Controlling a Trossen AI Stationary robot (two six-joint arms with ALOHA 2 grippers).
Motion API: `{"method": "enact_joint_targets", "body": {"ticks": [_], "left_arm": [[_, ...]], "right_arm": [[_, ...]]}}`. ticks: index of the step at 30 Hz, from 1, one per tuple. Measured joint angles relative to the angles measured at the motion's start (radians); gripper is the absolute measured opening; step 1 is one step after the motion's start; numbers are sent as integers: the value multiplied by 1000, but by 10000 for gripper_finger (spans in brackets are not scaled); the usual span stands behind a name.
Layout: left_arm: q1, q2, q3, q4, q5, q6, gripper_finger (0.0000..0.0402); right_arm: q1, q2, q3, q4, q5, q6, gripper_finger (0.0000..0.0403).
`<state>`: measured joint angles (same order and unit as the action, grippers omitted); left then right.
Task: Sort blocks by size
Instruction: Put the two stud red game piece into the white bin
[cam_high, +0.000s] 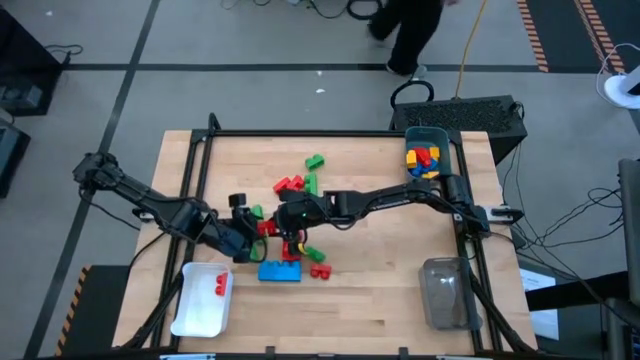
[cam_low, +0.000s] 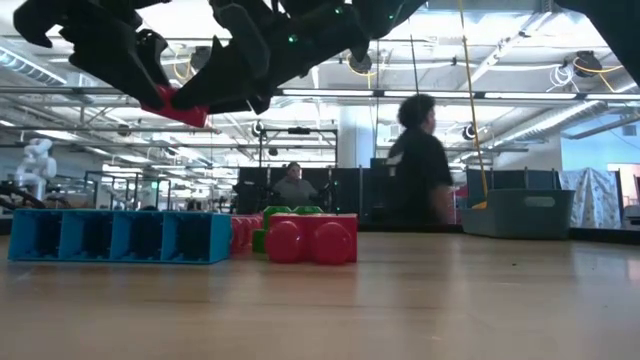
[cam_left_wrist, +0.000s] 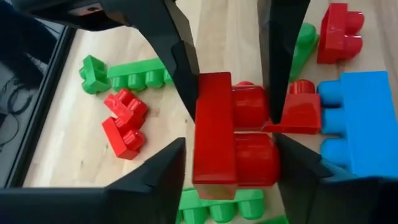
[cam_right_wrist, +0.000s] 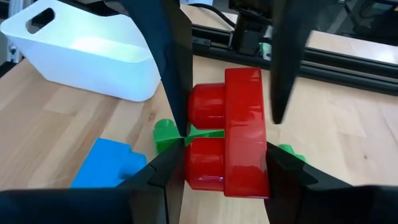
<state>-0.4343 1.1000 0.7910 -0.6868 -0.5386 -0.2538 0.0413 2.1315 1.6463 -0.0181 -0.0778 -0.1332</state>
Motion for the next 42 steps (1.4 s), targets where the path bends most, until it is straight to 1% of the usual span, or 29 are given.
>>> {"method": "enact_joint_targets", "body": {"ticks": [5,8,13,19,23,25,31,34,39,42], "left_arm": [[18,0,0,1,46,2,136],[23,-1,0,0,66,2,118],[23,-3,4,-24,68,1,115],[22,-5,66,-174,66,-50,115],[22,-5,114,-277,72,-83,115],[22,-5,134,-326,96,-107,115],[3,-5,197,-467,249,-235,115],[-15,-5,231,-535,340,-295,115],[-29,-5,299,-619,489,-421,114],[-62,-5,331,-647,596,-515,114]], "right_arm": [[1,0,0,-3,-1,9,148],[1,0,0,-4,-6,12,153],[1,0,0,9,16,69,182],[1,-12,0,-21,86,114,216],[1,-17,0,-91,185,140,222],[-6,-17,0,-118,215,126,222],[-71,-10,0,-155,228,76,211],[-114,-7,0,-165,196,20,207],[-210,-7,0,-214,123,-150,206],[-272,-6,0,-255,86,-235,206]]}}
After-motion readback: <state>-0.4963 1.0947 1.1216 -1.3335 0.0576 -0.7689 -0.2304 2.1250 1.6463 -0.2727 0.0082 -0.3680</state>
